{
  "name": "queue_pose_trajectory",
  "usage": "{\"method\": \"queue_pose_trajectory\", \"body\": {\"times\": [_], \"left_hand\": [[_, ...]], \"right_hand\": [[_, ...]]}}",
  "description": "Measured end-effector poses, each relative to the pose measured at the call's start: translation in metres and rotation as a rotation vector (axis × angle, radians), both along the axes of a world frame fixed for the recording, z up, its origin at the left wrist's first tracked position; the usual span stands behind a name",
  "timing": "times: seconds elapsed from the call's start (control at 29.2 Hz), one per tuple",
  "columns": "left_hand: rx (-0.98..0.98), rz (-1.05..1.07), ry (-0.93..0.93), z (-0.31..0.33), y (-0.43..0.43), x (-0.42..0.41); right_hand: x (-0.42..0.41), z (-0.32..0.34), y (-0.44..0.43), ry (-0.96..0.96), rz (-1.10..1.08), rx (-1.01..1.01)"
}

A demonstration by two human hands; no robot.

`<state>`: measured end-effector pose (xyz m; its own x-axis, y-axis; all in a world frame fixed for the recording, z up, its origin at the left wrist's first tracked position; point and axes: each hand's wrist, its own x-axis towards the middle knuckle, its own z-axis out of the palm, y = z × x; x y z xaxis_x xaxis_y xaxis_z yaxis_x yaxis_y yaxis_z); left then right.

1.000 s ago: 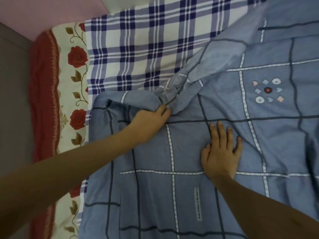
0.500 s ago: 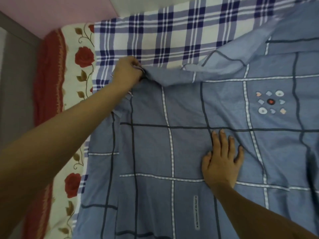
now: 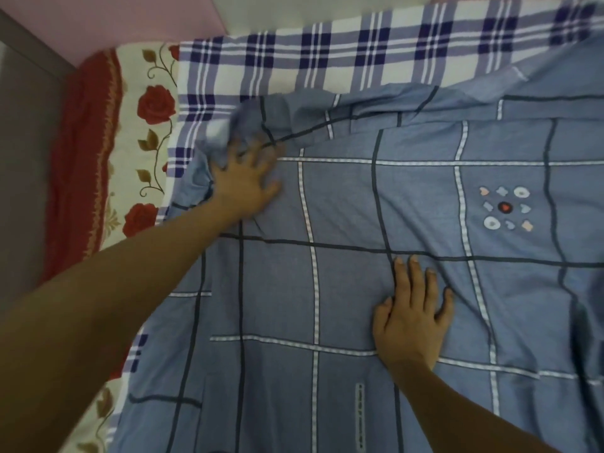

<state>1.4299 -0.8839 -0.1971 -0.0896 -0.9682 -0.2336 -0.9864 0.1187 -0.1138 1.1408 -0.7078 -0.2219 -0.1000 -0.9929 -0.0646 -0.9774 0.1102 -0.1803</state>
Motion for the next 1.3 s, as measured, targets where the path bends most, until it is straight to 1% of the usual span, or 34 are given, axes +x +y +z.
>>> {"method": "queue_pose_trajectory", "body": {"times": [0.03,0.07,0.1,0.14,0.17,0.21,0.27,0.31,0.34,0.38,0.41,0.45,0.48,0.51,0.55,0.58,0.62,0.65,0.69,0.72,0.79,0.89,0.96,1.03,1.1,1.2,1.23,1.27,1.3], "left_hand": [[0.029,0.318,0.055,0.008,-0.012,0.008],[0.051,0.538,0.117,0.016,-0.022,0.010],[0.047,0.632,0.132,0.023,-0.025,0.005],[0.025,0.623,0.129,0.027,-0.023,-0.008],[-0.016,0.531,0.133,0.026,-0.014,-0.027],[-0.082,0.359,0.145,0.023,0.004,-0.046],[-0.156,-0.102,0.208,0.016,0.063,-0.079],[-0.137,-0.321,0.226,0.016,0.101,-0.087],[-0.103,-0.473,0.216,0.014,0.142,-0.086],[-0.065,-0.595,0.182,0.011,0.174,-0.073],[-0.013,-0.672,0.134,0.006,0.196,-0.052],[0.001,-0.668,0.080,0.000,0.217,-0.028],[0.000,-0.581,0.027,-0.006,0.229,-0.001],[0.000,-0.401,-0.014,-0.010,0.230,0.025],[-0.032,-0.118,-0.040,-0.012,0.226,0.045],[-0.073,0.211,-0.024,-0.009,0.221,0.058],[-0.133,0.549,0.054,-0.002,0.219,0.066],[-0.191,0.822,0.146,0.006,0.218,0.067],[-0.228,0.985,0.201,0.012,0.220,0.063],[-0.233,1.047,0.193,0.016,0.230,0.058],[-0.210,1.004,0.159,0.021,0.258,0.044],[-0.183,0.876,0.243,0.031,0.286,0.041],[-0.246,0.795,0.194,0.036,0.290,0.052],[-0.258,0.720,0.127,0.027,0.291,0.059],[-0.262,0.758,0.103,0.010,0.289,0.058],[-0.370,1.013,0.069,0.001,0.285,0.038],[-0.408,1.028,0.065,0.004,0.288,0.027],[-0.421,0.954,0.094,0.009,0.294,0.012],[-0.408,0.781,0.153,0.014,0.305,-0.004]], "right_hand": [[0.000,-0.001,0.000,-0.001,0.000,-0.007],[-0.001,-0.001,0.000,0.000,0.001,-0.013],[0.000,-0.002,0.000,-0.002,0.004,-0.023],[0.000,-0.002,0.001,-0.007,0.007,-0.032],[-0.001,-0.002,0.000,-0.013,0.004,-0.038],[-0.001,-0.002,0.001,-0.020,-0.001,-0.044],[0.000,-0.002,0.001,-0.031,-0.007,-0.063],[0.001,-0.002,0.001,-0.031,-0.012,-0.070],[0.001,-0.003,0.003,-0.035,0.006,-0.080],[0.002,-0.003,0.001,-0.048,0.005,-0.088],[0.002,-0.004,-0.003,-0.060,-0.005,-0.100],[0.001,-0.005,0.000,-0.059,0.008,-0.109],[0.000,-0.006,0.002,-0.055,0.020,-0.112],[-0.001,-0.007,0.002,-0.059,0.024,-0.111],[-0.002,-0.007,0.002,-0.064,0.023,-0.115],[-0.003,-0.007,0.002,-0.069,0.022,-0.115],[-0.003,-0.006,0.003,-0.079,0.024,-0.112],[-0.002,-0.005,0.002,-0.091,0.028,-0.113],[0.000,-0.004,0.000,-0.098,0.031,-0.124],[0.000,-0.004,0.003,-0.099,0.030,-0.137],[-0.002,-0.003,0.011,-0.109,0.038,-0.145],[-0.003,-0.002,0.012,-0.137,0.051,-0.120],[-0.004,0.000,0.010,-0.151,0.074,-0.113],[-0.008,-0.003,0.011,-0.151,0.090,-0.124],[-0.011,-0.006,0.015,-0.152,0.101,-0.130],[-0.013,-0.005,0.015,-0.170,0.135,-0.108],[-0.013,-0.003,0.014,-0.164,0.157,-0.090],[-0.015,-0.004,0.014,-0.138,0.189,-0.056],[-0.017,-0.002,0.018,-0.091,0.225,-0.012]]}}
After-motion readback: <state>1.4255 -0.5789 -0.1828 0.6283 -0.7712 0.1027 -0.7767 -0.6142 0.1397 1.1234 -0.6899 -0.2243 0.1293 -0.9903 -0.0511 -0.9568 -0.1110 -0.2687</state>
